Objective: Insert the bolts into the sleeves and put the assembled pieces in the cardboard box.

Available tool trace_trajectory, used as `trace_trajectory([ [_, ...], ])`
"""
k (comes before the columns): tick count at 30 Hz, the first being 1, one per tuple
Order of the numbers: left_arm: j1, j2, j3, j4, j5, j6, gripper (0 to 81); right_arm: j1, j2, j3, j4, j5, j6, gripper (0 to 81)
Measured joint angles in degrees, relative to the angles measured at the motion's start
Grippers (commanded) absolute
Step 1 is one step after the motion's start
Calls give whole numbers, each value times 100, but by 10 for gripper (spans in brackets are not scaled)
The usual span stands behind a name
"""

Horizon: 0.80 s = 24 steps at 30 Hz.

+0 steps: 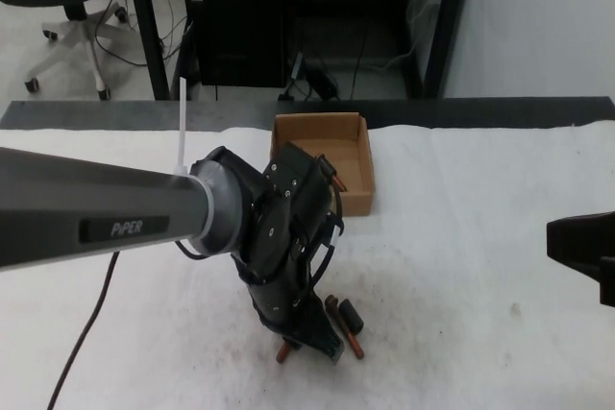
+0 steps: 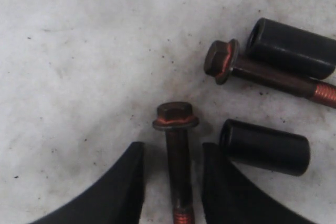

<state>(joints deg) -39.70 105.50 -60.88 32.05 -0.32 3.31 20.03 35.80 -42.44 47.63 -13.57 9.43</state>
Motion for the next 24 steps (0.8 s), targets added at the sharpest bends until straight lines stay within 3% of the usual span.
trace_trajectory([
  [4, 0, 0, 0, 0, 0, 0, 279, 0, 0, 0, 0, 0, 0, 8],
  [5, 0, 0, 0, 0, 32, 0, 212, 0, 0, 0, 0, 0, 0, 8],
  [7, 0, 0, 0, 8, 32, 0, 0, 0, 0, 0, 0, 0, 0, 8],
  [17, 32, -103, 0, 183, 132, -331, 3, 0, 0, 0, 0, 0, 0, 8],
  [24, 396, -710, 94, 608, 73, -20, 3, 0, 0, 0, 0, 0, 0, 8],
])
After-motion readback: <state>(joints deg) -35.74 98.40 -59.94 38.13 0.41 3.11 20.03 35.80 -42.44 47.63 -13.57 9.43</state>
